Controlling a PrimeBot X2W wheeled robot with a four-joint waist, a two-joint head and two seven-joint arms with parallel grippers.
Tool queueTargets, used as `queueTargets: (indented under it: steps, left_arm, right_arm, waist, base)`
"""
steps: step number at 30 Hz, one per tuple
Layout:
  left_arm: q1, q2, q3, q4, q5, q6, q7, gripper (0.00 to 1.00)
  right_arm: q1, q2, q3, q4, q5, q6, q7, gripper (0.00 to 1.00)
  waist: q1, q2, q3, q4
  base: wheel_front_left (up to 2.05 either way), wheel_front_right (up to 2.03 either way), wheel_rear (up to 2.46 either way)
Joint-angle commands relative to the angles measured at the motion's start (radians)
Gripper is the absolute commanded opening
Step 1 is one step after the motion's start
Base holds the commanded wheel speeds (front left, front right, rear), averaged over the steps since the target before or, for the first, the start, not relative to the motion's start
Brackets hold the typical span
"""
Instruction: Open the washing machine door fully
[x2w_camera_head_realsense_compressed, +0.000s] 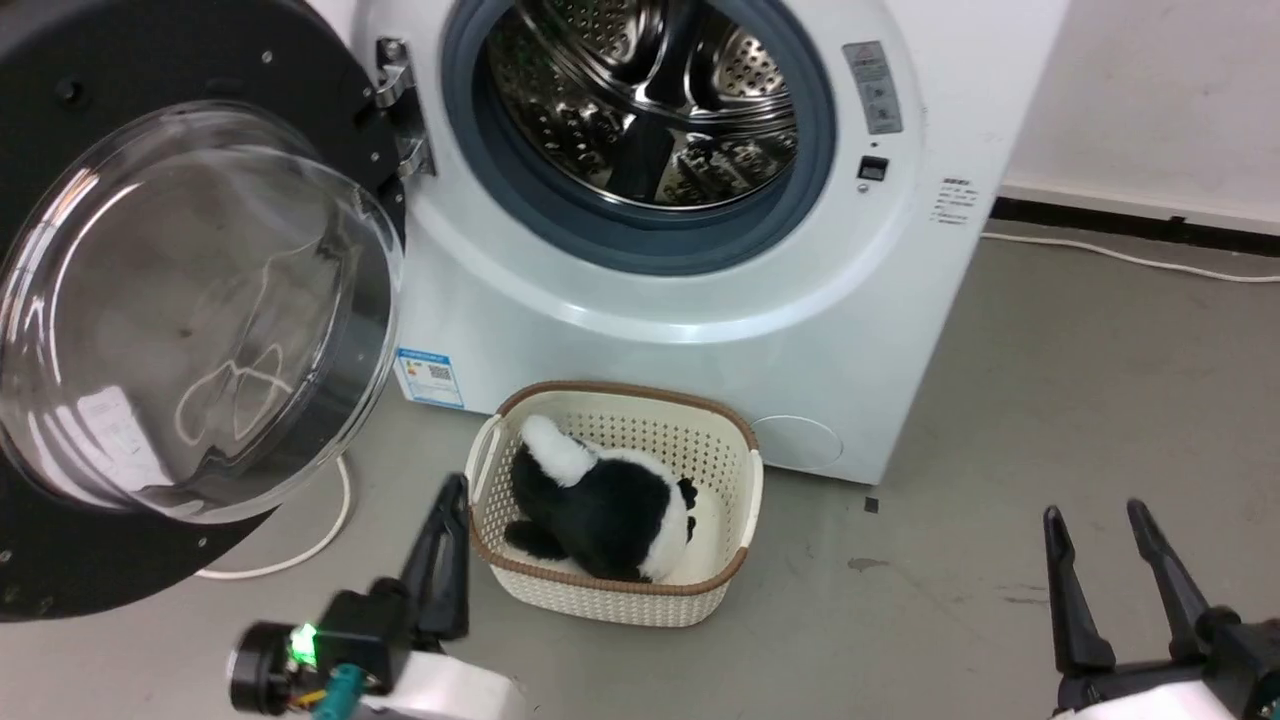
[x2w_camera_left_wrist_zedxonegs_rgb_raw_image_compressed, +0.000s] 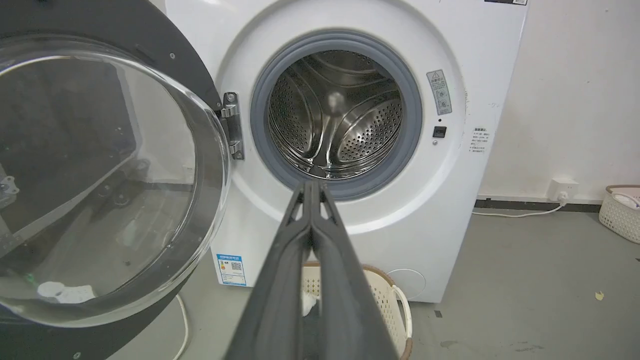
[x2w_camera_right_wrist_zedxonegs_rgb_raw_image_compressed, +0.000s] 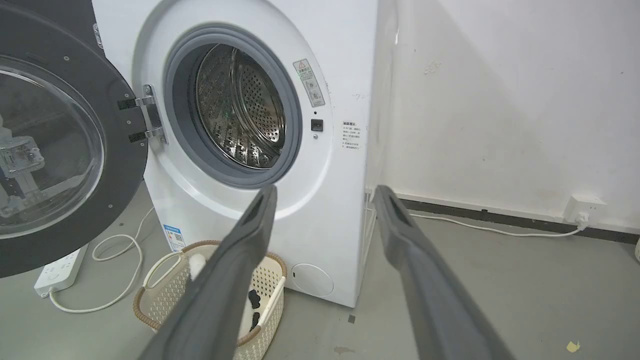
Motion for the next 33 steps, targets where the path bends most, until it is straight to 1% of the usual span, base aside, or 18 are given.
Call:
queueTargets:
  steps: [1, 2, 6, 10, 17, 25, 26, 33]
  left_arm:
    - [0.015, 0.001, -0.002, 0.005, 0.004, -0.004, -0.004, 0.67]
    - [0.020, -0.001, -0.007, 0.014, 0.009, -0.005, -0.004, 1.00]
    - [0.031, -0.008, -0.005, 0.048, -0.003, -0.012, -0.004, 1.00]
    - [0.026, 0.000, 0.001, 0.086, 0.017, -0.019, -0.005, 1.00]
    - [0.023, 0.001, 0.006, 0.120, 0.037, -0.022, -0.005, 1.00]
    - [0.018, -0.006, 0.012, 0.138, 0.030, -0.026, -0.005, 1.00]
    - [0.021, -0.004, 0.012, 0.138, 0.027, -0.024, 0.000, 0.00]
    - [0.021, -0.004, 0.017, 0.134, 0.029, -0.025, 0.008, 0.00]
  right_arm:
    - [0.014, 0.004, 0.000, 0.005, 0.006, 0.001, -0.003, 1.00]
    - [0.017, 0.004, 0.000, 0.010, 0.008, 0.001, -0.003, 1.00]
    - [0.021, 0.004, 0.005, 0.039, 0.013, 0.001, -0.003, 1.00]
    - [0.013, 0.004, 0.013, 0.059, 0.016, 0.001, -0.003, 1.00]
    - [0.010, 0.004, 0.016, 0.077, 0.018, 0.001, -0.003, 1.00]
    - [0.006, 0.004, 0.018, 0.082, 0.020, 0.001, -0.003, 1.00]
    - [0.005, 0.001, 0.019, 0.082, 0.013, 0.000, 0.000, 0.00]
    - [0.002, 0.000, 0.023, 0.080, 0.011, 0.000, 0.008, 0.00]
  waist:
    - [0.0001, 0.0000, -0.002, -0.003]
    - [0.0001, 0.0000, -0.002, -0.006]
    - [0.0001, 0.0000, -0.001, -0.018]
    - [0.0001, 0.0000, 0.002, -0.030]
    - [0.0001, 0.0000, 0.001, -0.040]
    - [0.0001, 0.0000, -0.001, -0.047]
    - [0.0001, 0.0000, -0.001, -0.047]
    - [0.0001, 0.0000, -0.002, -0.049]
  base:
    - [0.00, 0.00, 0.00]
    - [0.00, 0.00, 0.00]
    - [0.00, 0.00, 0.00]
    - [0.00, 0.00, 0.00]
    - [0.00, 0.00, 0.00]
    - [0.00, 0.00, 0.00]
    - [0.00, 0.00, 0.00]
    - [0.00, 0.00, 0.00]
